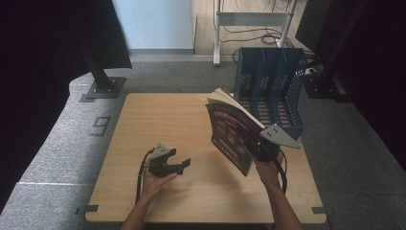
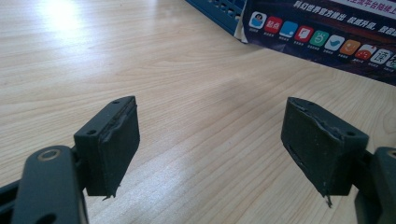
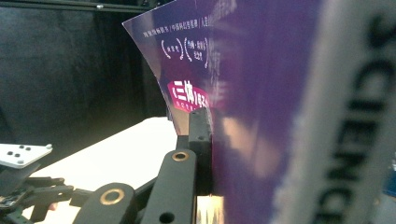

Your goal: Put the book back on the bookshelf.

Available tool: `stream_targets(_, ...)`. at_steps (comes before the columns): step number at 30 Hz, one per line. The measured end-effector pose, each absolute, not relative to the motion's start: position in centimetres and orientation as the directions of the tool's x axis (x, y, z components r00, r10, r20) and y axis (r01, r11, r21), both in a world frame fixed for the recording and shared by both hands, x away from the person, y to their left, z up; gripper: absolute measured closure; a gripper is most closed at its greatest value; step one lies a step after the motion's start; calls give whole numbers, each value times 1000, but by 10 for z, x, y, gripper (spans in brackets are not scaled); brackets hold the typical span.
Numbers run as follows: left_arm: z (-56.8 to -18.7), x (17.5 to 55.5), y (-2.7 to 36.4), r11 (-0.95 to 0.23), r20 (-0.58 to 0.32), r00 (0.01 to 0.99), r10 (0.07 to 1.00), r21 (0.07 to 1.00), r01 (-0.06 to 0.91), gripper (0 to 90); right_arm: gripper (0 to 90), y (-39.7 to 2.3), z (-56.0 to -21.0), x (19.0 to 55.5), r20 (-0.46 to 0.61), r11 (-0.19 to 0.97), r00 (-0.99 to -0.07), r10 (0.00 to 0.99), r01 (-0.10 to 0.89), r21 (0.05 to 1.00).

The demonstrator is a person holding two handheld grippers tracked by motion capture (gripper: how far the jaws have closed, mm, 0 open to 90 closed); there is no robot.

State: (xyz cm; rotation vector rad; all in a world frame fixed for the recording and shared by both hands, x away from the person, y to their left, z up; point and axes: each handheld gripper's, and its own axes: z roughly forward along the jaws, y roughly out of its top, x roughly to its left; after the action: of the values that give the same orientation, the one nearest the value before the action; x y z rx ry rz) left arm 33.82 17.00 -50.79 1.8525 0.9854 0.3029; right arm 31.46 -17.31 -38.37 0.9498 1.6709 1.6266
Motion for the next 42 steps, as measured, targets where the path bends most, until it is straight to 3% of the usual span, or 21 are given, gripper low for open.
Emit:
stream_targets(6,-506,334,173,-169,-227,638,736,851,497,195,815,-180,-377,317,72,-35,-537,840,78,996)
stream_targets(19,-516,329,165,-237,-199,654,730,823,516,193,815,-189,-364,327,83,-57,-511,856,66,996)
stream_targets(42,-512,326,169,-198,-224,637,737,830,521,194,815,-205,-346,346,91,-83,-441,893,37,996)
